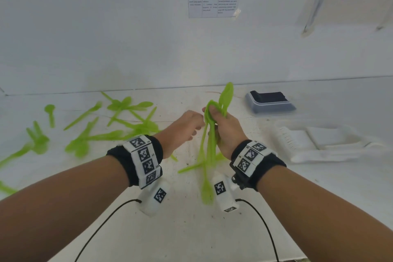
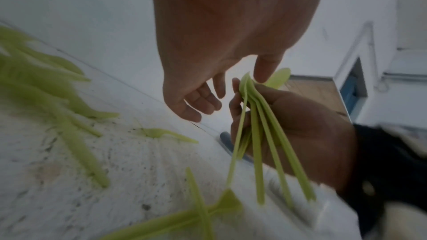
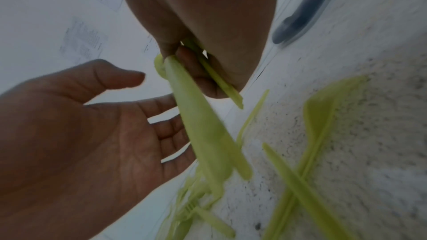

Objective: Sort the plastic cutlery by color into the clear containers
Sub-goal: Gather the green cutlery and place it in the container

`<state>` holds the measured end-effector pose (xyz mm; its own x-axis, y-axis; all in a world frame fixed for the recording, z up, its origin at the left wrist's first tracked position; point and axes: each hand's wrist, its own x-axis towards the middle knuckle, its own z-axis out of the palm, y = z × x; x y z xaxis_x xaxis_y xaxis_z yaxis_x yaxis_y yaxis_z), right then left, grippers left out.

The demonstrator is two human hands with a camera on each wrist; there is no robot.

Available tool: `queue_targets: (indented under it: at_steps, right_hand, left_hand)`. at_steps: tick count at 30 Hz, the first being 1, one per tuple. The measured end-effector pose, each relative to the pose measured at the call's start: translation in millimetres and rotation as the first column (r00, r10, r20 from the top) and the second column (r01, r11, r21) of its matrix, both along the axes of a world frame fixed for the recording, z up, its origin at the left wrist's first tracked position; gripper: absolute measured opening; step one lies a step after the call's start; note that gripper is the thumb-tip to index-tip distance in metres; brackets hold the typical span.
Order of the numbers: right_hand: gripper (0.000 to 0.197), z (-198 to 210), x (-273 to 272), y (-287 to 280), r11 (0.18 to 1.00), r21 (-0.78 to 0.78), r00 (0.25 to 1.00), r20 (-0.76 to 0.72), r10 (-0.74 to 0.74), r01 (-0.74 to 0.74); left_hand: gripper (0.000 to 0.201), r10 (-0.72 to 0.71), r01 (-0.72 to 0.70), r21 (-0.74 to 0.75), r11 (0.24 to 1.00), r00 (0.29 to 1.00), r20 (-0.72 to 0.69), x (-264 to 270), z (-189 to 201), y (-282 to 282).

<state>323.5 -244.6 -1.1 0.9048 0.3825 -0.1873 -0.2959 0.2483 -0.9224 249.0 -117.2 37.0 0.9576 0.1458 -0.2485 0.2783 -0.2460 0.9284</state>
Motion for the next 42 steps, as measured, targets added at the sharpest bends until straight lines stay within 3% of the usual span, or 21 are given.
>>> queue_targets:
  at_steps: [2,5,17,19,23,26,30,33,36,39,42]
  right_hand:
    - [0.031,2.9,-5.1,3.0,0.999,0.047,1.0,-0.014,0.028,-0.027]
    - [0.031,6.9,-10.6,7.2,0.993,0.115,0.998,-0.052,0.036,-0.03]
    - [0.027,11.3,-6.8,2.1,0.993,-0.086,0.995,0.044,0.088,-0.084]
    - [0.024,13.6,-6.7,1.4,0.988,-0.123,0.994,0.049,0.1,-0.094]
    - [0.031,12.8,-3.6,-0.3,0.978,-0.188,0.995,0.031,0.097,-0.09]
    - [0.042,9.4,-3.8,1.2,0.976,-0.169,0.99,0.009,0.142,-0.139]
    - [0.031,10.9,-4.6,0.1,0.965,-0.195,0.983,0.017,0.181,-0.174]
    - [0.031,11.6,0.1,-6.3,0.97,-0.193,0.989,-0.049,0.138,-0.145]
    - [0.016,10.6,4.9,-13.8,0.993,-0.095,0.983,-0.178,0.05,-0.068]
    - [0.026,6.1,4.4,-12.9,0.984,-0.168,0.997,-0.063,0.049,-0.059]
    - [0.016,7.1,-5.7,-1.1,0.954,-0.249,0.98,0.063,0.188,-0.167]
  left_hand:
    - [0.052,0.001,0.0,-0.13,0.991,1.0,0.006,4.6,2.9,4.0]
    - [0.039,-0.109,0.117,-0.225,0.967,0.993,0.046,10.6,3.2,-0.2]
    - [0.034,-0.038,0.042,-0.484,0.874,0.999,0.017,16.1,-11.9,-2.1]
    - [0.037,-0.022,0.021,-0.486,0.874,1.0,0.004,15.7,-12.6,-0.9]
    - [0.018,-0.014,0.013,-0.498,0.867,1.0,0.002,15.5,-8.1,-1.1]
    - [0.027,-0.083,0.081,-0.477,0.875,0.996,0.016,15.6,-4.7,0.1]
    - [0.023,-0.111,0.107,-0.445,0.889,0.994,0.016,14.5,-2.7,-0.3]
    - [0.026,-0.002,-0.001,-0.431,0.902,1.0,-0.008,15.8,-8.5,8.6]
    - [0.023,0.143,-0.147,-0.451,0.88,0.989,-0.043,19.2,-12.8,20.7]
    - [0.013,0.166,-0.179,-0.444,0.878,0.984,-0.069,22.2,-11.7,21.2]
    - [0.03,0.173,-0.163,-0.439,0.884,0.985,-0.018,29.4,-14.4,11.5]
